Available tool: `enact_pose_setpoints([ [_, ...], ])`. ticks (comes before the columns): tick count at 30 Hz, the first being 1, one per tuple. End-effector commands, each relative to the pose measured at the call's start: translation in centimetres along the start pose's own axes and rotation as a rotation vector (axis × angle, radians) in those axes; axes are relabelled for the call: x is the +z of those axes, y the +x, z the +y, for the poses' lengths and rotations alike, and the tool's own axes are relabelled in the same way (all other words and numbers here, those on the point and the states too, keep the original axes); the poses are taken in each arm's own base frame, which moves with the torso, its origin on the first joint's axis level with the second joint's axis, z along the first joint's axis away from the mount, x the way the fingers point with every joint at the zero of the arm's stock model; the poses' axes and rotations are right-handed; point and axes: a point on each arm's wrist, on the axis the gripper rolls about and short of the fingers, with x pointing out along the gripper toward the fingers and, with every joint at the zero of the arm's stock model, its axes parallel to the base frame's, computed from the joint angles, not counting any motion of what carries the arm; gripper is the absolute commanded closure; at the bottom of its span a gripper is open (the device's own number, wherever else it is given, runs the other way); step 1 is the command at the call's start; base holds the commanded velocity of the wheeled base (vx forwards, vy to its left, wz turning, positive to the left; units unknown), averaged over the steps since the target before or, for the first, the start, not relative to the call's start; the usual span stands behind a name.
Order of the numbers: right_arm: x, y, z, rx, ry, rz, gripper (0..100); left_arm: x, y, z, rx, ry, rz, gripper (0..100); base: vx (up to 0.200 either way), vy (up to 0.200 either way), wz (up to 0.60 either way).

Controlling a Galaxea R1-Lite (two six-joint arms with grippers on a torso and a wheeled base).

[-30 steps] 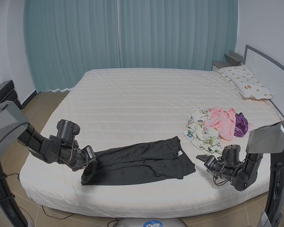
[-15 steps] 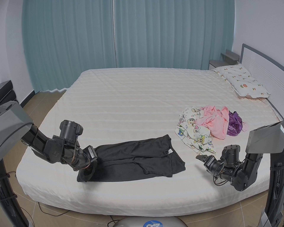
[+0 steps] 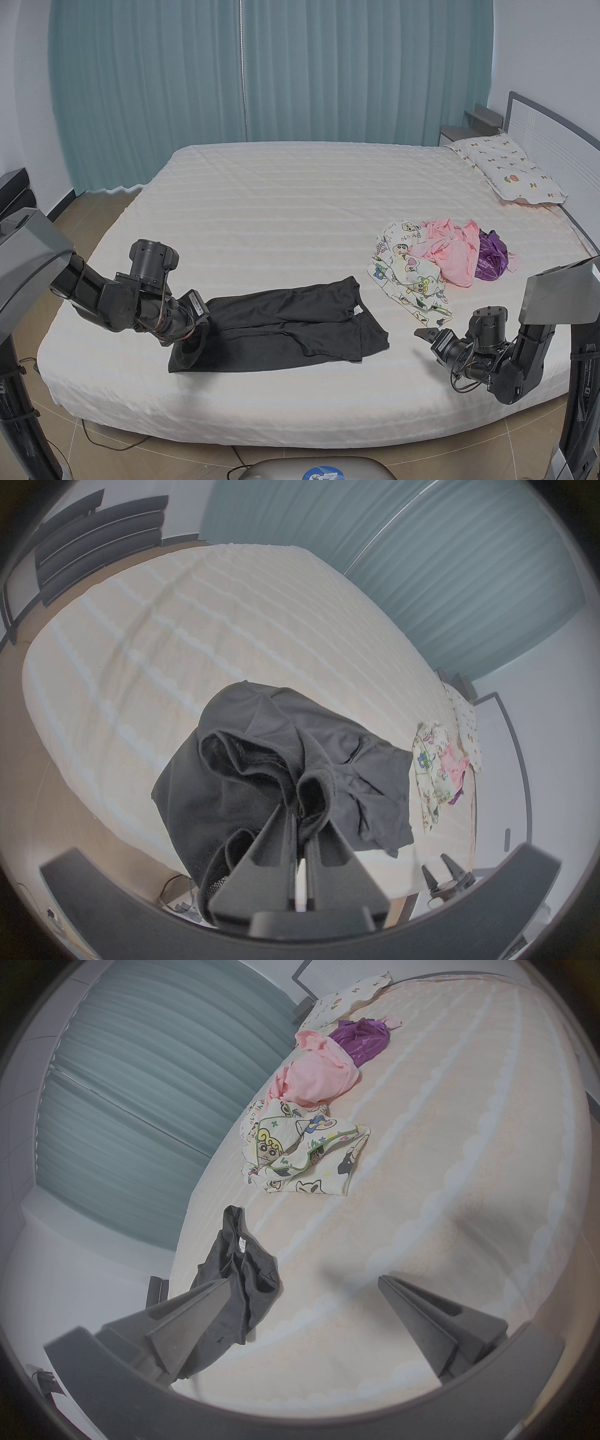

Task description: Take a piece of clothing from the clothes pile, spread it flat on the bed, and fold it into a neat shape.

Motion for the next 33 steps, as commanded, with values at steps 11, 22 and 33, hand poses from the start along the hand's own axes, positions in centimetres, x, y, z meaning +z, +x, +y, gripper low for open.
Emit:
enact_pose_setpoints([
  [11,-0.1,0.1,0.0,0.000,-0.001,0.002,0,1.1,2.2,-2.9,-0.012,-0.049,0.008,100,0.000,-0.091,0.00],
  [22,-0.1,0.1,0.0,0.001,-0.001,0.000,0,1.0,3.8,-4.3,-0.014,-0.032,0.029,100,0.000,-0.200,0.00],
  [33,-0.1,0.2,0.0,-0.001,-0.007,0.001,0,0.8,5.5,-6.1,0.008,-0.033,0.077,100,0.000,-0.200,0.00],
])
